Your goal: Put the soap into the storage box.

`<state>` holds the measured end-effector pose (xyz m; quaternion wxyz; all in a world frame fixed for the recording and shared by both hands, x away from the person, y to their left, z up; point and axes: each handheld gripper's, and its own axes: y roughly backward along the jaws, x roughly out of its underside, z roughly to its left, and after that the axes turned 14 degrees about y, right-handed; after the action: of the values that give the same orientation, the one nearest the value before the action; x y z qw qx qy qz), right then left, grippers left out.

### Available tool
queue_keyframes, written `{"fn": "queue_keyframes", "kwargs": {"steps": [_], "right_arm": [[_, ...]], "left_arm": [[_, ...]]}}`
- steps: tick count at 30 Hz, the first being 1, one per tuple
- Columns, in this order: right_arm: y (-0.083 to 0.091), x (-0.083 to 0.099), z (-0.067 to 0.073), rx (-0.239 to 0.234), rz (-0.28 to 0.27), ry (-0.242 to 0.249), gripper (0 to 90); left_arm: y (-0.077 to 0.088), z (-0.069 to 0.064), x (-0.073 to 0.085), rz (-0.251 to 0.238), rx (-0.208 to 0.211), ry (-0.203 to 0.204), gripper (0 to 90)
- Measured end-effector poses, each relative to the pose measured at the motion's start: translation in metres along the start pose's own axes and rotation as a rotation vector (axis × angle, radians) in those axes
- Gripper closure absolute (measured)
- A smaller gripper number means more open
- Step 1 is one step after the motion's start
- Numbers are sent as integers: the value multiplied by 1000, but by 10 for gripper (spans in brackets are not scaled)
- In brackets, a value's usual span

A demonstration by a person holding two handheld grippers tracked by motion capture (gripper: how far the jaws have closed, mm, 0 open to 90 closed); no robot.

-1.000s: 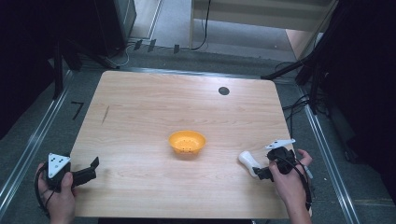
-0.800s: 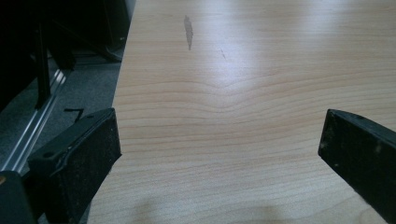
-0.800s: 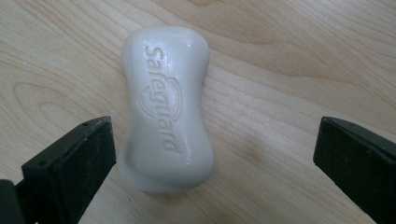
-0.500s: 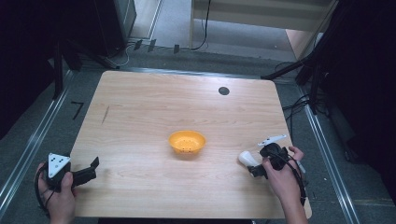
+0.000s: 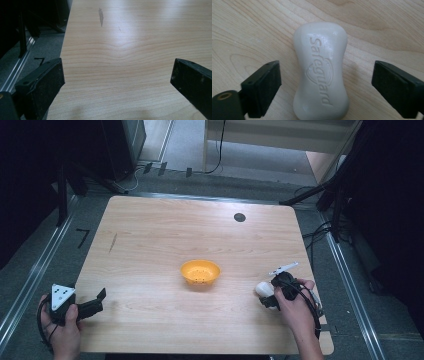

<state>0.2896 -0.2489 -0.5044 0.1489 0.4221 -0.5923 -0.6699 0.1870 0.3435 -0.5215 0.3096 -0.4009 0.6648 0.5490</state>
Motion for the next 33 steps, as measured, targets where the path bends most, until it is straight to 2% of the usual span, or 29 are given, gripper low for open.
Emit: {"fn": "queue_keyframes", "kwargs": {"steps": [4,6,10,18,20,25,33], "right_arm": [[-3,-1,1,2,24,-2,220],[-5,-2,1,19,32,-5,249],[-7,-3,2,21,37,-19,333],[-11,-7,4,21,56,-10,413],[-12,-8,4,5,49,-14,473],[-11,-8,5,3,53,-24,488],[-11,-4,6,9,21,-41,492]], "left_arm": [[0,0,0,0,0,0,0],[0,0,0,0,0,-1,0],[0,0,0,0,0,0,0],[0,0,0,0,0,-1,0],[0,0,0,0,0,-1,0],[0,0,0,0,1,0,0],[0,0,0,-3,0,-3,0]]}}
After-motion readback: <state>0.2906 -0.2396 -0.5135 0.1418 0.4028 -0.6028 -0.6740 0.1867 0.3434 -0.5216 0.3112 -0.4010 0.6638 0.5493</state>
